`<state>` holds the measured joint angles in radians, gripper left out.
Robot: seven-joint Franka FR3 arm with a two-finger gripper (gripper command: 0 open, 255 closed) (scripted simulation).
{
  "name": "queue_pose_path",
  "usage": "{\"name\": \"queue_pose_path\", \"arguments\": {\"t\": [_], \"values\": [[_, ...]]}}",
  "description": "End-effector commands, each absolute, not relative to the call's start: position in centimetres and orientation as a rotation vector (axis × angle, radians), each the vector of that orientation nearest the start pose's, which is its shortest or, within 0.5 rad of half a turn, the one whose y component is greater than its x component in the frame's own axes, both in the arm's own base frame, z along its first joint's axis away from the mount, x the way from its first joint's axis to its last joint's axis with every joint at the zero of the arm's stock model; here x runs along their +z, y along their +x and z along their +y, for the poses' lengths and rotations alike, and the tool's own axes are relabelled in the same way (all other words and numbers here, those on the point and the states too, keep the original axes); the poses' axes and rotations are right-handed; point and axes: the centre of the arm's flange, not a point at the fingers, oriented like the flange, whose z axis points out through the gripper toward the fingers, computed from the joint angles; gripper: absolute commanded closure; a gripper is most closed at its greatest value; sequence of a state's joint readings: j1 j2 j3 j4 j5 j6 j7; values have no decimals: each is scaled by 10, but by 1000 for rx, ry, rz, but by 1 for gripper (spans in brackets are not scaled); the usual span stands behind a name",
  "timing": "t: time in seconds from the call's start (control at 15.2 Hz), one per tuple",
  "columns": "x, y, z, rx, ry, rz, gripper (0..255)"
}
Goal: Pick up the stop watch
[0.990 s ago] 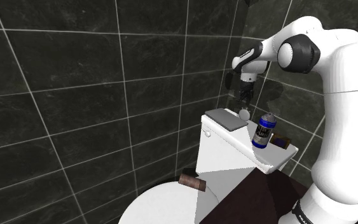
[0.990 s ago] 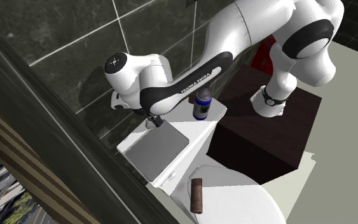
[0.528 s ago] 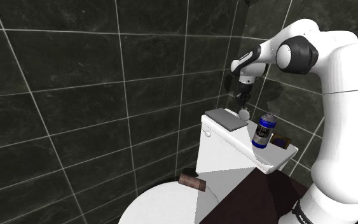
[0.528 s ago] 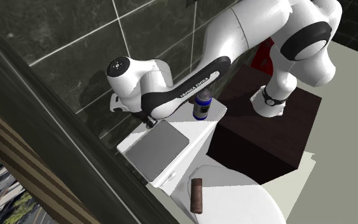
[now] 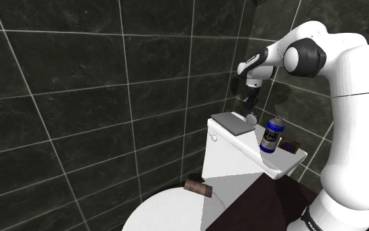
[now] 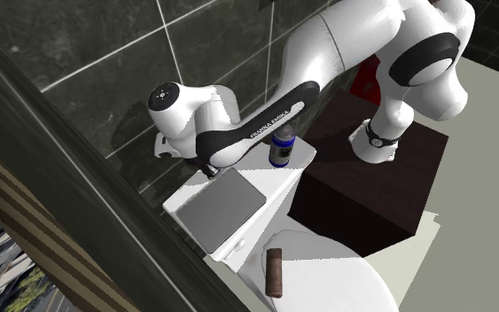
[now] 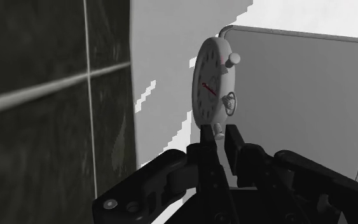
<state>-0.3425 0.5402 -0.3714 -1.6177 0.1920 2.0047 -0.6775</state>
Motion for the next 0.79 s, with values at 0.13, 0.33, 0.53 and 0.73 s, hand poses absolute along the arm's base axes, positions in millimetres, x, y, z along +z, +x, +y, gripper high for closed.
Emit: {"name": "queue_pose_path", "arguments": {"t": [0.13,0.33,0.53,0.73], "values": [[303,521,-420,220,-3075,175,255],[319,521,-420,220,-3075,175,255],[335,521,-420,220,-3075,175,255],[351,521,-420,220,-3075,175,255]]}}
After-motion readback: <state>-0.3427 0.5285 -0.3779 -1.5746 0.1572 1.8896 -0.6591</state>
